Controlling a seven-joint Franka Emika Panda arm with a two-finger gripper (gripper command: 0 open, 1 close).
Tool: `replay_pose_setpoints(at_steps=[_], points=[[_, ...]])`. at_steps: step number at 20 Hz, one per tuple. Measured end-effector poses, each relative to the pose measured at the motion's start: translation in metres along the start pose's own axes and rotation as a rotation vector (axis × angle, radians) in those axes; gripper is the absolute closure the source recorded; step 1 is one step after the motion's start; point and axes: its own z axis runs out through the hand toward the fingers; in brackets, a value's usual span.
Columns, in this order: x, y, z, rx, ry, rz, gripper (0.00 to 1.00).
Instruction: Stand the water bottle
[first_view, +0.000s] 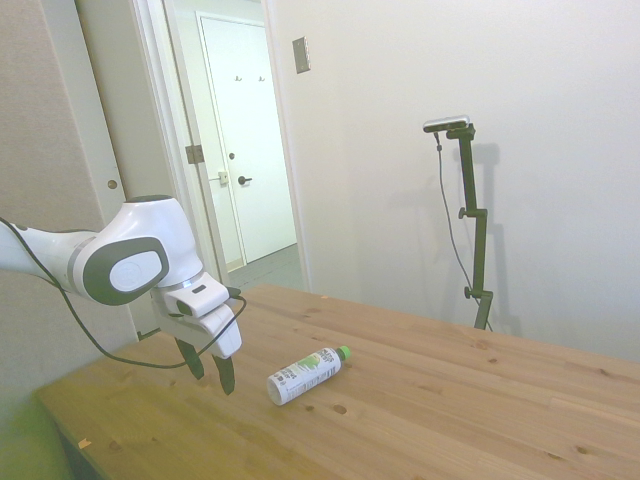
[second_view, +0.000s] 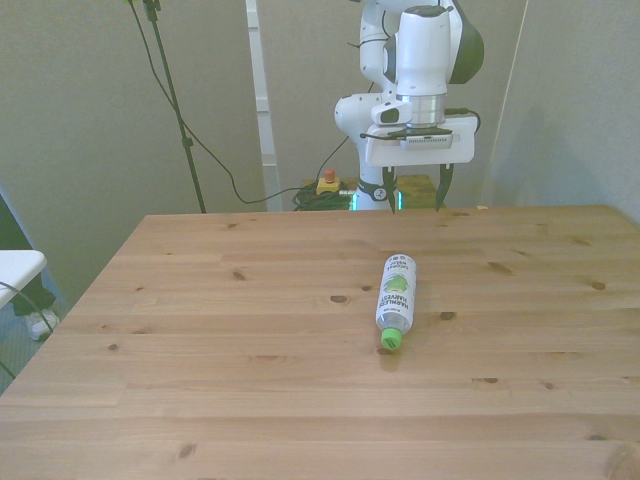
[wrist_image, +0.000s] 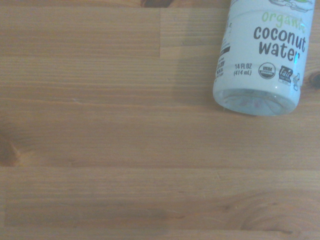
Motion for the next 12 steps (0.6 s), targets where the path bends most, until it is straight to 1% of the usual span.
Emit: replay_pose_setpoints(at_steps=[4, 6, 9, 12], points=[[0.003, -0.004, 0.003, 0.004, 0.002, -0.011, 0.00], [0.011, -0.011, -0.002, 0.013, 0.008, -0.010, 0.00], [0.030, -0.025, -0.013, 0.032, 0.022, 0.000, 0.00], [0.058, -0.040, -0.018, 0.044, 0.031, 0.019, 0.00]])
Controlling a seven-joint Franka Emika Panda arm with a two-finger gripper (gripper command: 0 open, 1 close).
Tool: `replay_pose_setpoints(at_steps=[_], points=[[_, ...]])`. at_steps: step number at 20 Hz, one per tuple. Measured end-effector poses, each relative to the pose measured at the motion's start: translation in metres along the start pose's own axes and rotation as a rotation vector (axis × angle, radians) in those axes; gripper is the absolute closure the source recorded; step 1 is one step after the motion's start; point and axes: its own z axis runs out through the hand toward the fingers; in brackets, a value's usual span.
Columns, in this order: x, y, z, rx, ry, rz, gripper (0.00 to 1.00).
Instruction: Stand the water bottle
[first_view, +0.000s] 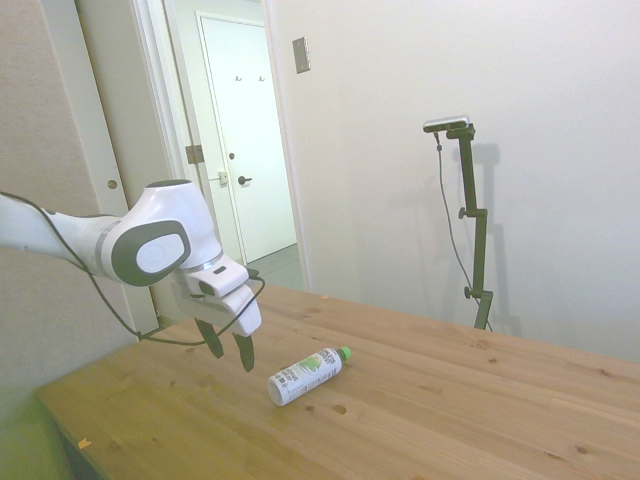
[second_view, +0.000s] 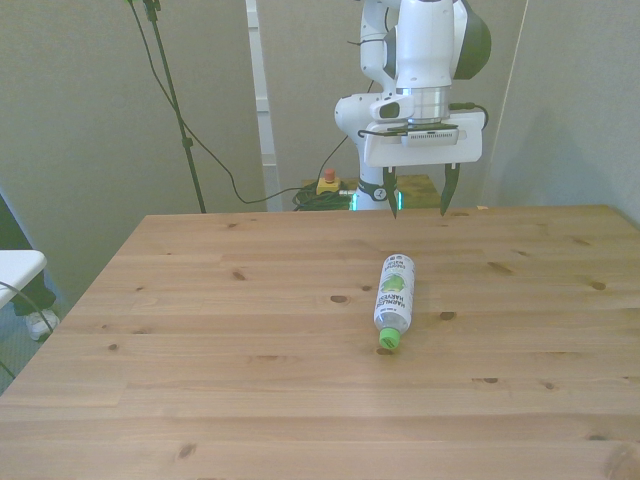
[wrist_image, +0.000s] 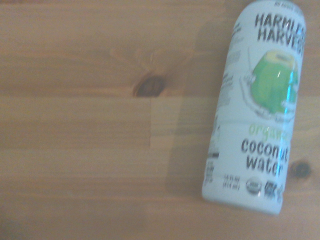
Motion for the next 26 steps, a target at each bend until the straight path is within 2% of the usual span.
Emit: replay_pose_setpoints(at_steps=[9, 14, 20, 26], points=[[0.101, -0.029, 0.015, 0.001, 0.033, 0.105, 0.00], [0.150, -0.048, 0.049, -0.004, 0.053, 0.183, 0.00], [0.169, -0.089, 0.092, -0.012, 0.056, 0.215, 0.00], [0.171, -0.105, 0.127, -0.040, 0.045, 0.212, 0.00]])
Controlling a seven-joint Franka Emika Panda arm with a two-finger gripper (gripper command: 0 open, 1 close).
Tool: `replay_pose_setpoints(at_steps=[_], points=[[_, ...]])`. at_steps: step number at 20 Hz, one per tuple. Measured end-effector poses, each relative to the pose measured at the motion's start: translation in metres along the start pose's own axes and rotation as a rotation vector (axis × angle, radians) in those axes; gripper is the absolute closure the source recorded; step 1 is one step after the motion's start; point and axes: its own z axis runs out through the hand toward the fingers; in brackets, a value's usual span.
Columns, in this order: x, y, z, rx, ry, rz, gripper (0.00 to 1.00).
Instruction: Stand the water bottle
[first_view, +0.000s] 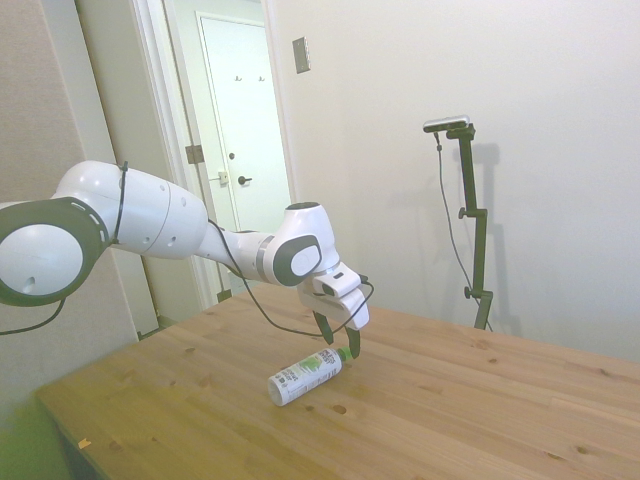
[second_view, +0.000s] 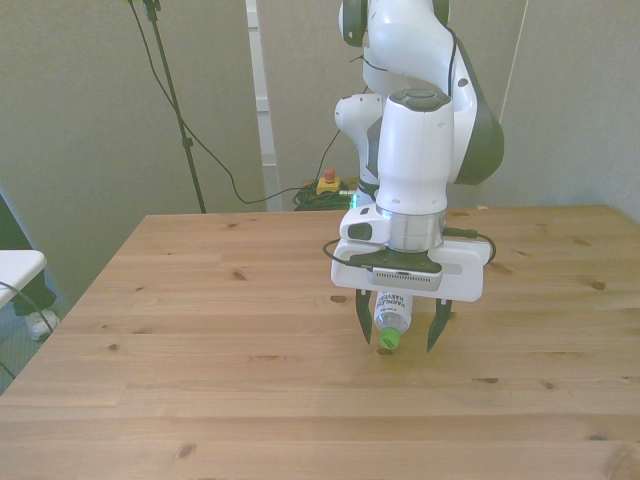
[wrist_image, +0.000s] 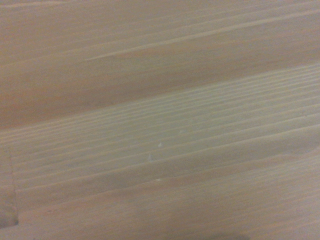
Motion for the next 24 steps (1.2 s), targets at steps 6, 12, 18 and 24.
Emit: replay_pose_setpoints(at_steps=[6, 12, 18, 24], points=[[-0.001, 0.000, 0.002, -0.007, -0.002, 0.000, 0.00], [-0.004, 0.005, 0.011, -0.024, -0.012, 0.001, 1.00], [-0.003, 0.009, 0.015, -0.033, -0.015, 0.006, 1.00], [0.001, 0.015, 0.017, -0.042, -0.015, 0.016, 1.00]])
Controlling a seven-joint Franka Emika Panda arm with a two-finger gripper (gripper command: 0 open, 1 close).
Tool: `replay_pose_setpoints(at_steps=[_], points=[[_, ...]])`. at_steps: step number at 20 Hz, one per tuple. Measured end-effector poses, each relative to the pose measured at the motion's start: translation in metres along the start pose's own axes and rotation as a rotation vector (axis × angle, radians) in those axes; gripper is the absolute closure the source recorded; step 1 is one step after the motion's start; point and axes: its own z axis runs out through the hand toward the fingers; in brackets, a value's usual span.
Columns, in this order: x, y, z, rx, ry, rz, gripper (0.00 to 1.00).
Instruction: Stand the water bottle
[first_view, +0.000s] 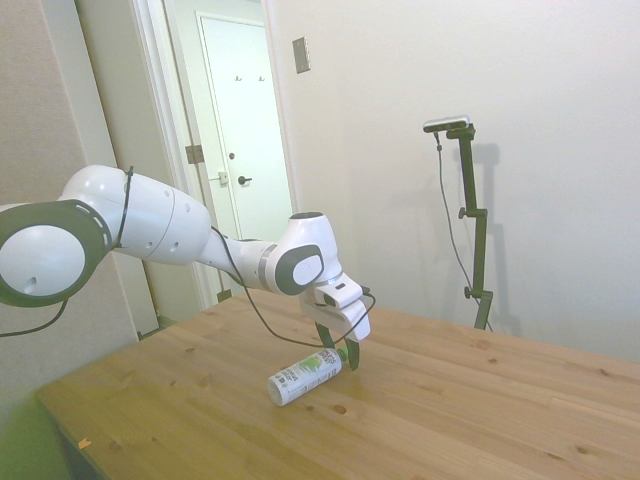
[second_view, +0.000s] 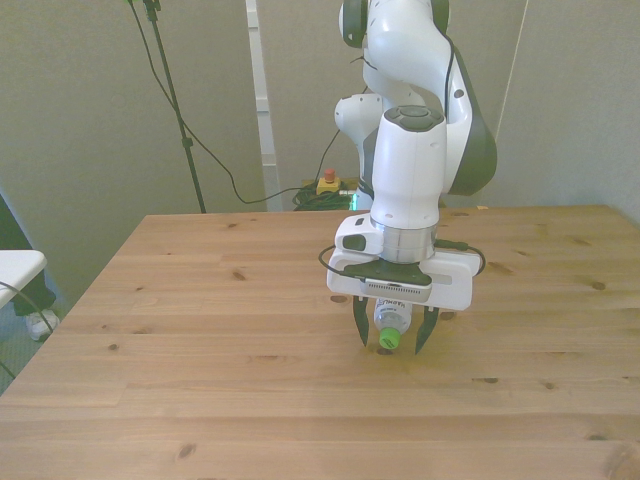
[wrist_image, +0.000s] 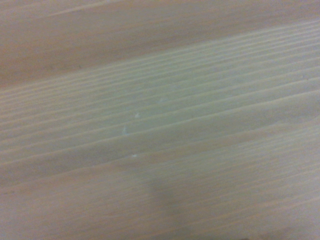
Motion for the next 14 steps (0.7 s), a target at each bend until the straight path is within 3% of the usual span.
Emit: replay_pose_setpoints(at_steps=[14], points=[[0.0062, 0.0054, -0.0047, 0.003, 0.003, 0.013, 1.00]])
